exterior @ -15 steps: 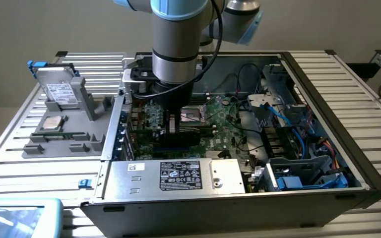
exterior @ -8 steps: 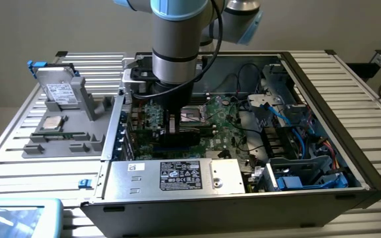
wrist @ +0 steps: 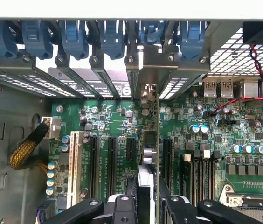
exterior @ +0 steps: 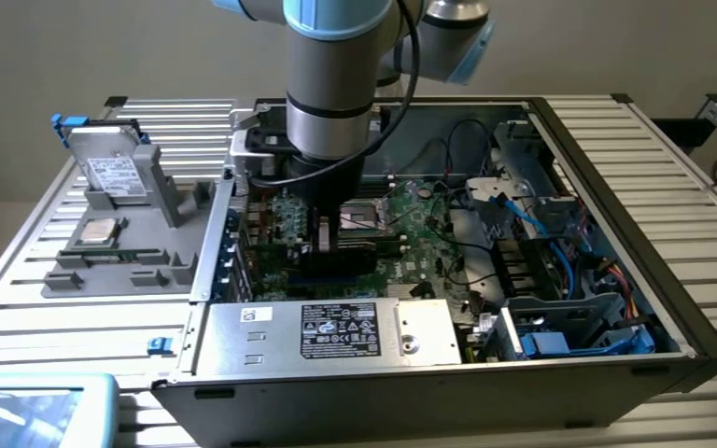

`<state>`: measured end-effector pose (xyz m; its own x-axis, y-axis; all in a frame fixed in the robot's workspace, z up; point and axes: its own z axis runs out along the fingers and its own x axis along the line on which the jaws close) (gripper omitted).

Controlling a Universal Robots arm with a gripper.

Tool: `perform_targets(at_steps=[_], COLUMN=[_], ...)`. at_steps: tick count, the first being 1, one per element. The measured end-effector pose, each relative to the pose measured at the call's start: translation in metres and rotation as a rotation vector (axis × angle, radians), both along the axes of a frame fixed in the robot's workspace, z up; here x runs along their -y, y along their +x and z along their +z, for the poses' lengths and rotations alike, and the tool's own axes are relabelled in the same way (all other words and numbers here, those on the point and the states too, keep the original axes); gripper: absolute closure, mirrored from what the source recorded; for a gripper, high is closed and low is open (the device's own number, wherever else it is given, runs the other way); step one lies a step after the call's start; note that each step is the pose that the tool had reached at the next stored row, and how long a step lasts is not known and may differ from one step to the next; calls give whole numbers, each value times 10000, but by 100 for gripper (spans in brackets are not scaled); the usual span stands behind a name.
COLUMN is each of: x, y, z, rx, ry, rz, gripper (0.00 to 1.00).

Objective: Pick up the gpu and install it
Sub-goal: 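Insert the gpu into the slot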

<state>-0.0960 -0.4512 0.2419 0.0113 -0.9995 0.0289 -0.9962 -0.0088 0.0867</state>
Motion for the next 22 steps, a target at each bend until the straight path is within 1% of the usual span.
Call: perform_targets(at_steps=[2,5,8,9,12,15,22], x=[13,13,15,20,19,20,20], y=[0,-1,-1,0,-1,0,0], z=[0,1,0,1,2,1,1], rx=[1,0,0,-1,-1,-4,-8], ry=[49,73,113,154,200,211,211], rz=[0,-1,-1,1,-1,0,0], gripper=[72,72,72,72,72,72,72])
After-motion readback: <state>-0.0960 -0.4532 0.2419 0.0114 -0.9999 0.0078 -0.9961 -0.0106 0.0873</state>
